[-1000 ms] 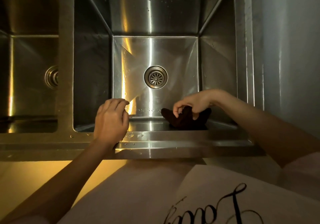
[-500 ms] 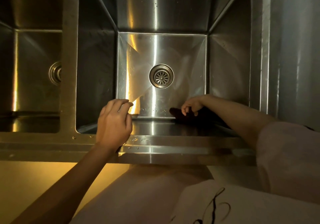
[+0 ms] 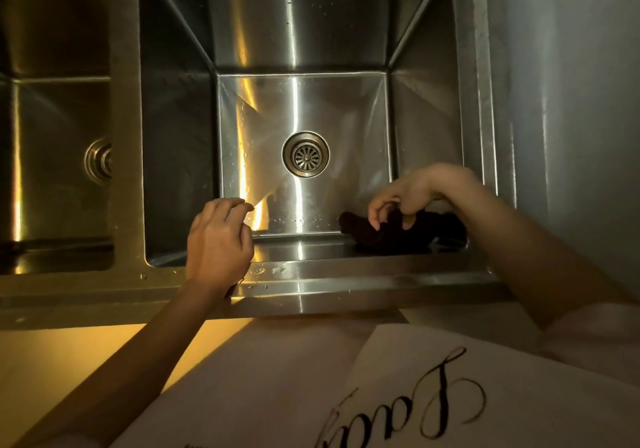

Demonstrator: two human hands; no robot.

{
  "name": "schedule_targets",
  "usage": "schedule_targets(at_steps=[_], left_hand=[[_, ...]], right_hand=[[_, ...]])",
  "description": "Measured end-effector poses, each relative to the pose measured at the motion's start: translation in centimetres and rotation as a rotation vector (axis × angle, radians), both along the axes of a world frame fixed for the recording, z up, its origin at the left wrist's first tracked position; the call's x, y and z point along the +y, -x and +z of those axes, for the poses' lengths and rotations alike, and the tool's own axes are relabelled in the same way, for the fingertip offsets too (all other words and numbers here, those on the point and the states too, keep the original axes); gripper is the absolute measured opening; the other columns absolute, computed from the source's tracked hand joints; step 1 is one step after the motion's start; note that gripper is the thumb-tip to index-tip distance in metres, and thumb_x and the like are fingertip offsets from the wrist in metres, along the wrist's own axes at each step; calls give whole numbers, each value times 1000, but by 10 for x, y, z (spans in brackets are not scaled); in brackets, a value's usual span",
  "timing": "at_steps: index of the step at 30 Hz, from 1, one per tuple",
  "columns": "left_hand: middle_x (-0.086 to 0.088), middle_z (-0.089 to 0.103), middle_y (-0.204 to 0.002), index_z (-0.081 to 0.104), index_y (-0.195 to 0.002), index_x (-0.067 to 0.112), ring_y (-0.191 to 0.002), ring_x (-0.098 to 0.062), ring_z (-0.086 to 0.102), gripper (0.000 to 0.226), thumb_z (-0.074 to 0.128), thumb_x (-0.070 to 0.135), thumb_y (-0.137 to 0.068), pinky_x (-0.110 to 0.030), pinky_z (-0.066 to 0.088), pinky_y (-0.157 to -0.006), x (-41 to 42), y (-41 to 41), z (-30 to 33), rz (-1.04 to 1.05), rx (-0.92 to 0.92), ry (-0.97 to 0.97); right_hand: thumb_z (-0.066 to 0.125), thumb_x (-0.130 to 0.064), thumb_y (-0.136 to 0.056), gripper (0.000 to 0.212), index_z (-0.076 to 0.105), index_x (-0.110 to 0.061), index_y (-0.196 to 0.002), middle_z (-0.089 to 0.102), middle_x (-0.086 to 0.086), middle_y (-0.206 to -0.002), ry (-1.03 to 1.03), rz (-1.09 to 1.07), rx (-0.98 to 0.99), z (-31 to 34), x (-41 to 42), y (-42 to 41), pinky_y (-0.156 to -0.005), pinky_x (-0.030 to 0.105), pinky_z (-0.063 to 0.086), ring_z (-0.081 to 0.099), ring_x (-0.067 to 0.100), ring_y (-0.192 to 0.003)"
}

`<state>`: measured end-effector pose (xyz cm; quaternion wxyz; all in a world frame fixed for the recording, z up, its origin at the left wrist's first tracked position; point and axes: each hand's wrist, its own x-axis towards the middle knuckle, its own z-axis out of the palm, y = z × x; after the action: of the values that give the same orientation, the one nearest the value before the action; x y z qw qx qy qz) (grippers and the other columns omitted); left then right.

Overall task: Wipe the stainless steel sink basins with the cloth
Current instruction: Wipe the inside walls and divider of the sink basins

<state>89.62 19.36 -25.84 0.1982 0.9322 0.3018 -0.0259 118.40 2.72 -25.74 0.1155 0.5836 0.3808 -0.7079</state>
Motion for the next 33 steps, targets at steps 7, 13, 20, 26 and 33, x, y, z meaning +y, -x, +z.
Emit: schedule_targets(at_steps=[7, 13, 20, 26, 33], left_hand=[[-8, 62, -117, 65, -115, 11, -111, -28, 53, 32, 49, 12, -87, -43, 43, -92, 2, -1, 0, -71, 70, -19], [-9, 60, -126, 61, -123, 15, -121, -29, 51, 35, 59, 12, -89, -47, 34, -105, 9, -6, 7, -118, 163, -51], [-12, 62, -123, 62, -122, 10, -119, -32, 53, 35, 49, 14, -90, -45, 32, -104, 58, -39, 22, -249, 114, -134], [-16, 61, -123, 61, -122, 7, -119, -35, 52, 35, 61, 14, -87, -49, 30, -105, 134, -69, 25, -434, 99, -244], [-13, 60, -123, 63, -116, 11, -122, -31, 49, 46, 35, 35, -89, -48, 23, -109, 192, -83, 16, -466, 41, -315]], right_hand=[[57, 8, -84, 48, 57, -36, -104, 53, -10, -117, -114, -24, -8, 39, -17, 4, -80, 27, 44, 49, 11, -103], [56, 7, -83, 47, 55, -32, -110, 51, -9, -117, -32, 52, -82, -8, -6, 13, -99, 41, 46, 48, 19, -113], [54, 6, -86, 48, 51, -18, -127, 50, 7, -131, -60, 83, -280, -67, 2, 33, -95, 36, 44, 50, 28, -119], [51, 8, -84, 47, 53, -18, -123, 55, 5, -122, -101, -467, -397, -83, 10, 30, -90, 33, 46, 55, 27, -114], [53, 18, -83, 50, 52, -8, -125, 49, 20, -134, -355, -1430, -277, -83, 92, 54, -94, 45, 47, 52, 34, -120]])
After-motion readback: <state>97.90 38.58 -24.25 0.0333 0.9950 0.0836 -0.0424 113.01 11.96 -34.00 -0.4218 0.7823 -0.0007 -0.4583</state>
